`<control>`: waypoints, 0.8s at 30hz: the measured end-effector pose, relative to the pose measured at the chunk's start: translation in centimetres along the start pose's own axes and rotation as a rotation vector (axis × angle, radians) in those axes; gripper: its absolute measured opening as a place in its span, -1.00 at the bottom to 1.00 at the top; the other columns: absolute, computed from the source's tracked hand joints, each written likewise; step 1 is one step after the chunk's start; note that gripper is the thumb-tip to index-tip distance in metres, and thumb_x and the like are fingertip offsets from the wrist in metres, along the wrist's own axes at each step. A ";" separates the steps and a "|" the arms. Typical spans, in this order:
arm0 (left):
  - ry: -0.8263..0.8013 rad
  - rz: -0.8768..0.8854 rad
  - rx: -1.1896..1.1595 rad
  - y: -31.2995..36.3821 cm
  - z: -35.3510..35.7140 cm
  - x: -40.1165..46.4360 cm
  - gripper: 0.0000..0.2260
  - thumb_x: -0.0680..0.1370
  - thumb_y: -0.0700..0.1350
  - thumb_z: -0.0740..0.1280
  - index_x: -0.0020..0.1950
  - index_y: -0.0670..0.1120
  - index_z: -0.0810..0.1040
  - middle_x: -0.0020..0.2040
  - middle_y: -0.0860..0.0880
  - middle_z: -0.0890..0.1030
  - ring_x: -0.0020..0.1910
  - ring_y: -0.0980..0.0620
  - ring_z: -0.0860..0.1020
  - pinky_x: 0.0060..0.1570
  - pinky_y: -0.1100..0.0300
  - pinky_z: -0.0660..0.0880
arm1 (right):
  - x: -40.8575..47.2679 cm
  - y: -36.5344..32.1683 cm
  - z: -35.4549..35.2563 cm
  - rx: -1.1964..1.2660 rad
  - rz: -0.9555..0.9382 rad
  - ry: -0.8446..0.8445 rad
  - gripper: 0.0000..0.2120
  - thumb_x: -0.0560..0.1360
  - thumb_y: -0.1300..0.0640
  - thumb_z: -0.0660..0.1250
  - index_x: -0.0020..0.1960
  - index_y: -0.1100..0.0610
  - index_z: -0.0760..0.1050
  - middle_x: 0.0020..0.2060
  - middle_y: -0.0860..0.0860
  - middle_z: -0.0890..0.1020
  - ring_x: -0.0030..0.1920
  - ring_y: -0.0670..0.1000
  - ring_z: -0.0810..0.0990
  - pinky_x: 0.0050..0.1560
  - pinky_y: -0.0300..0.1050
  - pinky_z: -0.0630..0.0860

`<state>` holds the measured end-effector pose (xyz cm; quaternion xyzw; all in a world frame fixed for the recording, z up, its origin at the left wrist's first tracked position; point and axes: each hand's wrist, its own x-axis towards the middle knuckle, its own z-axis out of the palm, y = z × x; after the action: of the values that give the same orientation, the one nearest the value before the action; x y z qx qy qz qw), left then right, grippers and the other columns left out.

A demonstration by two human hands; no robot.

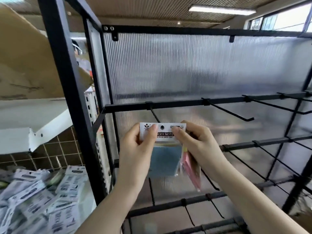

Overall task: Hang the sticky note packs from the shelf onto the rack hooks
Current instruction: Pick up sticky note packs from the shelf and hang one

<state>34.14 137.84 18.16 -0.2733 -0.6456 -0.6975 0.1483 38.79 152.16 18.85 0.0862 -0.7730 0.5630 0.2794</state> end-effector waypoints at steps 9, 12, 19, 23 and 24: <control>0.153 -0.011 0.089 0.2 1.3 0.1 -0.54 0.49 0.17 0.32 -0.24 -0.24 0.39 -0.34 -0.32 0.38 -0.41 -0.03 0.35 -0.41 0.17 0.29 | 2.2 1.4 -1.0 0.111 -0.047 -0.138 -0.50 0.46 -0.16 0.28 -0.12 0.35 0.48 -0.29 0.28 0.53 -0.32 0.06 0.49 -0.30 -0.08 0.38; 0.146 -0.005 0.135 -0.2 1.5 0.4 -0.59 0.53 0.12 0.30 -0.24 -0.23 0.42 -0.33 -0.30 0.41 -0.40 -0.04 0.37 -0.36 0.16 0.31 | 2.4 1.9 -0.9 0.134 -0.036 -0.152 -0.50 0.44 -0.15 0.27 -0.14 0.35 0.48 -0.24 0.33 0.54 -0.30 0.12 0.49 -0.27 -0.04 0.38; 0.202 0.016 0.236 -2.2 1.5 1.9 -0.86 0.53 0.03 0.28 0.00 -0.01 0.48 -0.13 0.05 0.63 -0.16 0.24 0.55 -0.15 0.48 0.40 | 4.7 4.0 -0.7 0.091 0.002 -0.091 -0.71 0.52 0.04 0.35 -0.17 0.29 0.49 -0.42 0.01 0.46 -0.41 -0.12 0.38 -0.37 -0.26 0.31; 0.247 0.012 0.277 -3.5 1.6 2.9 -0.70 0.48 0.12 0.27 0.09 -0.05 0.46 -0.09 0.07 0.56 -0.11 0.31 0.52 -0.12 0.53 0.38 | 6.5 5.2 -0.4 0.100 0.013 -0.072 -0.83 0.50 0.05 0.38 -0.14 0.16 0.55 -0.42 -0.10 0.56 -0.41 -0.16 0.48 -0.36 -0.35 0.40; 0.252 0.011 0.291 -3.8 1.6 3.3 -0.68 0.48 0.13 0.27 0.10 -0.05 0.46 -0.09 0.10 0.55 -0.10 0.29 0.53 -0.11 0.52 0.39 | 6.9 5.4 -0.3 0.098 0.008 -0.071 -0.85 0.50 0.05 0.39 -0.15 0.13 0.55 -0.42 -0.12 0.57 -0.42 -0.18 0.49 -0.37 -0.37 0.41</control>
<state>29.67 140.40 16.98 -0.1629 -0.7146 -0.6245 0.2698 30.70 155.62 18.11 0.1166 -0.7543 0.5980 0.2447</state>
